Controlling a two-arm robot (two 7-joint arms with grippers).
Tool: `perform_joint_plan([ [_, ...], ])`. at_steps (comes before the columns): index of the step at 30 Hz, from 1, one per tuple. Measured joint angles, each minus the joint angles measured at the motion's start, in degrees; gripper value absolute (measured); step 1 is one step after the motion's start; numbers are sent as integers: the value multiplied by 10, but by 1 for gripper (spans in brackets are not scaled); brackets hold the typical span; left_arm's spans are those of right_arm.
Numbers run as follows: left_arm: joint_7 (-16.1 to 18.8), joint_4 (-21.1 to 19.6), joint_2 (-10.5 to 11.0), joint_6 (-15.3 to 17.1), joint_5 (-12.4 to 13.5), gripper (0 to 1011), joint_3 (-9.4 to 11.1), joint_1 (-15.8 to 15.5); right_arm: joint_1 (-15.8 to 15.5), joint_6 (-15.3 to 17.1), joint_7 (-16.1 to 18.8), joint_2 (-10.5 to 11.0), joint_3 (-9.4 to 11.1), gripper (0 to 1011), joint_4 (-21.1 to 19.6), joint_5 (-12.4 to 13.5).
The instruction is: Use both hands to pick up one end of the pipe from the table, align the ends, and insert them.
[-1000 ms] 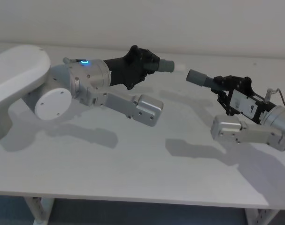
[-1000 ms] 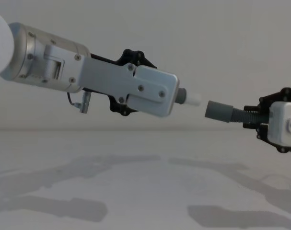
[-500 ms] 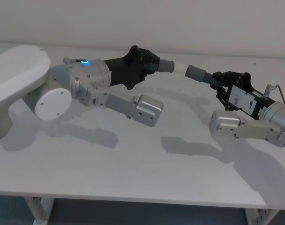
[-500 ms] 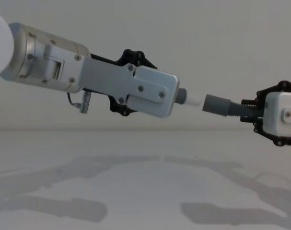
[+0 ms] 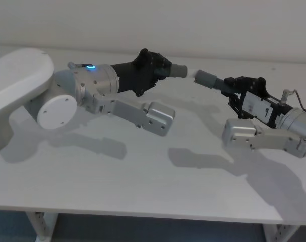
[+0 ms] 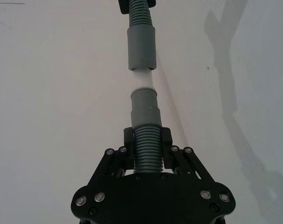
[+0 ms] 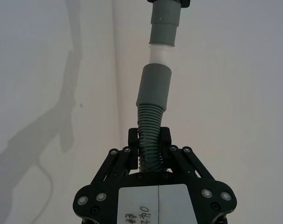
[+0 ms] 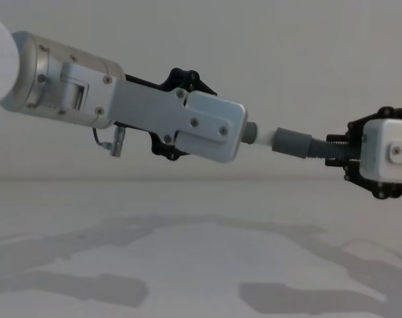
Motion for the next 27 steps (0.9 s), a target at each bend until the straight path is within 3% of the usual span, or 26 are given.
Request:
perform_joint_plan([
  [27, 0, 0, 0, 0, 0, 322, 0, 0, 12, 0, 19, -21, 7, 264, 4, -4],
])
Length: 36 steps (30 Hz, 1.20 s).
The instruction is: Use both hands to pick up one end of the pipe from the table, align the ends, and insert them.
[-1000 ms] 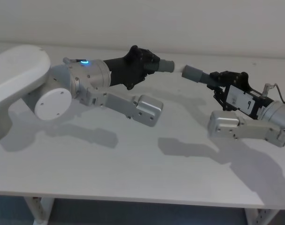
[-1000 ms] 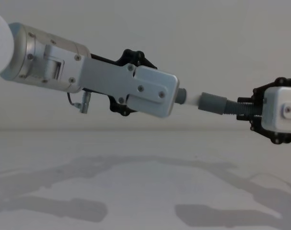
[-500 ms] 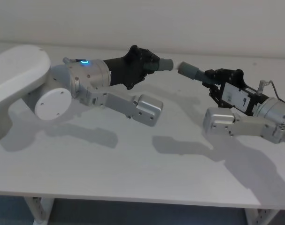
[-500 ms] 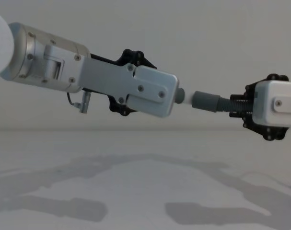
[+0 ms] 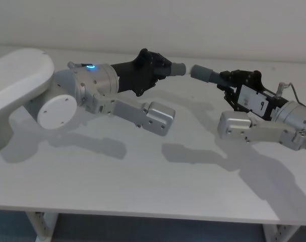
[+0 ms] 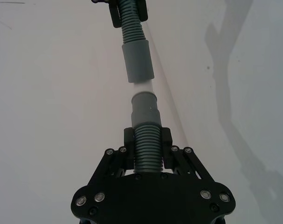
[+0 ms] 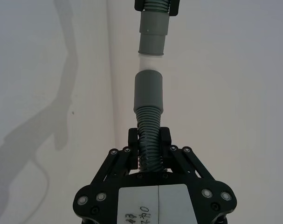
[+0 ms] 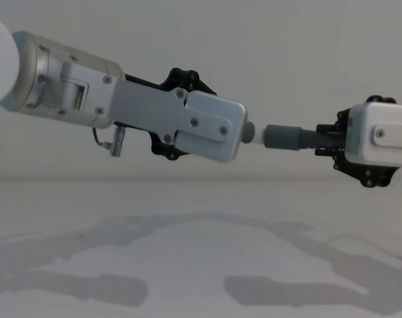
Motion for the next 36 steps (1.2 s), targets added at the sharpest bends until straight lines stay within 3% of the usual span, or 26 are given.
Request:
perform_joint_plan([
  [36, 0, 0, 0, 0, 0, 322, 0, 0, 0, -16, 2, -9, 10, 264, 4, -11],
])
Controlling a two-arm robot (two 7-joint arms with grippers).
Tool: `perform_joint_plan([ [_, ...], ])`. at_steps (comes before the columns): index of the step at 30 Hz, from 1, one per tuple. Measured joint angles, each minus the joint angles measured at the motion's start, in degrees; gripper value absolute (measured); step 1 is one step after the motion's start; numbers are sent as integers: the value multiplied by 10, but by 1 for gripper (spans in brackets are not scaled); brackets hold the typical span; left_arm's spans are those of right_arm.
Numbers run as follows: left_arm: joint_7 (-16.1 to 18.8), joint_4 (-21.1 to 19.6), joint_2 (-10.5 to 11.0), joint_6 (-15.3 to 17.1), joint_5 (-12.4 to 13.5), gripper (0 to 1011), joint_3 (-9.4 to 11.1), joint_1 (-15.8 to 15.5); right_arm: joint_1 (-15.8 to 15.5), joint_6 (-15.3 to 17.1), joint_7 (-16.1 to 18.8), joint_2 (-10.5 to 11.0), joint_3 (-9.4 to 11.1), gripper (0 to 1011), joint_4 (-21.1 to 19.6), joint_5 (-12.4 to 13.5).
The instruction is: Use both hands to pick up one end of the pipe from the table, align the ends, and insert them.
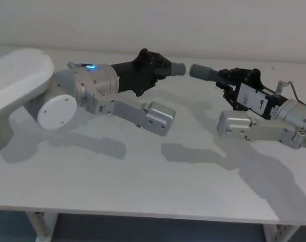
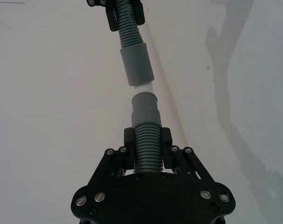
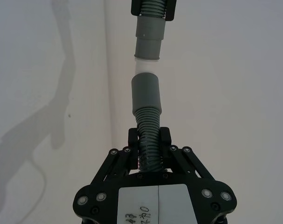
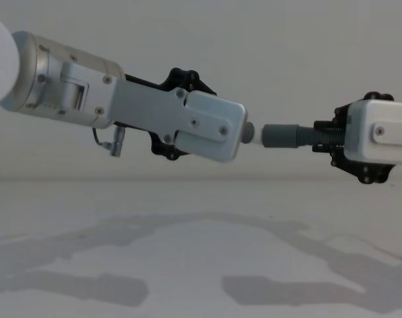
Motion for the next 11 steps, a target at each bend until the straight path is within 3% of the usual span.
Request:
perform_joint_plan([
  [11, 0, 0, 0, 0, 0, 322, 0, 0, 0, -2, 0, -1, 0, 264, 1, -1],
])
